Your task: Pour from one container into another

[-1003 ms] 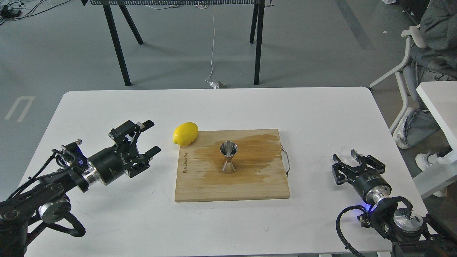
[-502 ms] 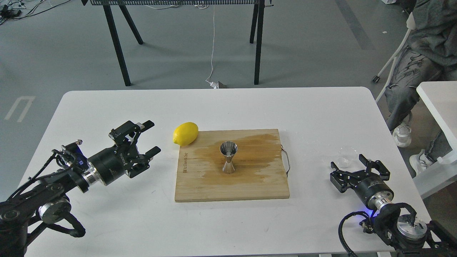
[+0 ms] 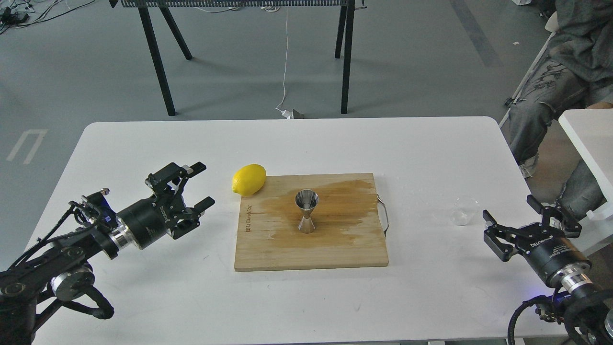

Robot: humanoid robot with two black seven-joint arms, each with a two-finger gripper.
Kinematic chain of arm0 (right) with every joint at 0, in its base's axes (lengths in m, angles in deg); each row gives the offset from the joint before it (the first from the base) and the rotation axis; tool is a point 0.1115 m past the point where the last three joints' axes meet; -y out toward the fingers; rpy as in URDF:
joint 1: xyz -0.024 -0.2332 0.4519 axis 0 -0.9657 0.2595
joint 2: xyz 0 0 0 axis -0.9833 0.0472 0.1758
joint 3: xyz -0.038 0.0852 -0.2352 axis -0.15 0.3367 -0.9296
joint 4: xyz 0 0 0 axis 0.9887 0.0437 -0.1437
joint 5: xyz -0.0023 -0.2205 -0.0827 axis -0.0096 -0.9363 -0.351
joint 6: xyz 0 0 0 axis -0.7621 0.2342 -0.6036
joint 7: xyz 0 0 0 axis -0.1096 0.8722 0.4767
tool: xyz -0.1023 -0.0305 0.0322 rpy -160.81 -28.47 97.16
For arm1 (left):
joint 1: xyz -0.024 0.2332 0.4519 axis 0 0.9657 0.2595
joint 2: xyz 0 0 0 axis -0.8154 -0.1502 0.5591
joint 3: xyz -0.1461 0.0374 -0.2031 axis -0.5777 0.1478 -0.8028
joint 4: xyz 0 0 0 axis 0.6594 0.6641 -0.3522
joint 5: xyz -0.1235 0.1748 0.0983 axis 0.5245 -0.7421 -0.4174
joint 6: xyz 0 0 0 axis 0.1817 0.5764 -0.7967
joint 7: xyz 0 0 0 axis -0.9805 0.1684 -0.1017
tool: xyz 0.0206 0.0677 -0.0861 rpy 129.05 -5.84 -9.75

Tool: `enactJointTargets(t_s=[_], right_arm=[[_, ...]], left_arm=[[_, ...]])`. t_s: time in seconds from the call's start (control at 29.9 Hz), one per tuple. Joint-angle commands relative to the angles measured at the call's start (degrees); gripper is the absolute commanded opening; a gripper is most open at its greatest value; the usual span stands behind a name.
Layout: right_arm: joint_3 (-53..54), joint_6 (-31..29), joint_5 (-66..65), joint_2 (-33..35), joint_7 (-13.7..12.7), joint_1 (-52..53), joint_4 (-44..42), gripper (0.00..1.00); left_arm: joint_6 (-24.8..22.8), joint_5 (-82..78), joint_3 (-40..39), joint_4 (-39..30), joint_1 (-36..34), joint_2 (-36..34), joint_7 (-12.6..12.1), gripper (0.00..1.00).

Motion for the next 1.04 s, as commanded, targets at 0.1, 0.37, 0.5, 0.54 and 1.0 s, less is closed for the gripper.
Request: enactJointTargets(t_s=[0.1,0.37,0.5,0.54,1.0], right_arm=[[3.1,0.1,-0.6,0.9,-0.3,8.7,2.6,0.96],[-8.5,-9.1,-1.8,0.0,-1.4,28.7,-17.6,0.97],[-13.1,-13.8,-1.8,-0.1,-0.9,31.7,-23.2,0.97],[-13.3,-13.8,-1.8,-0.4,-0.8,32.1,-23.8,0.97],[-12.3,-13.8,-1.7,-2.5,3.7,31.3,-24.8,0.97]], left_arm=[[0.0,4.5,-0.4,0.0,0.1,-0.7,0.0,0.99],[0.0,10.0,-8.7,0.1,0.1,-0.9,0.0,0.99],[0.0,13.2,-10.9,0.1,-0.1,-0.9,0.0,0.99],[0.0,14.0,-11.1,0.1,-0.2,-0.9,0.0,0.99],[0.0,15.5,-11.7,1.5,-3.3,-0.7,0.0,0.99]])
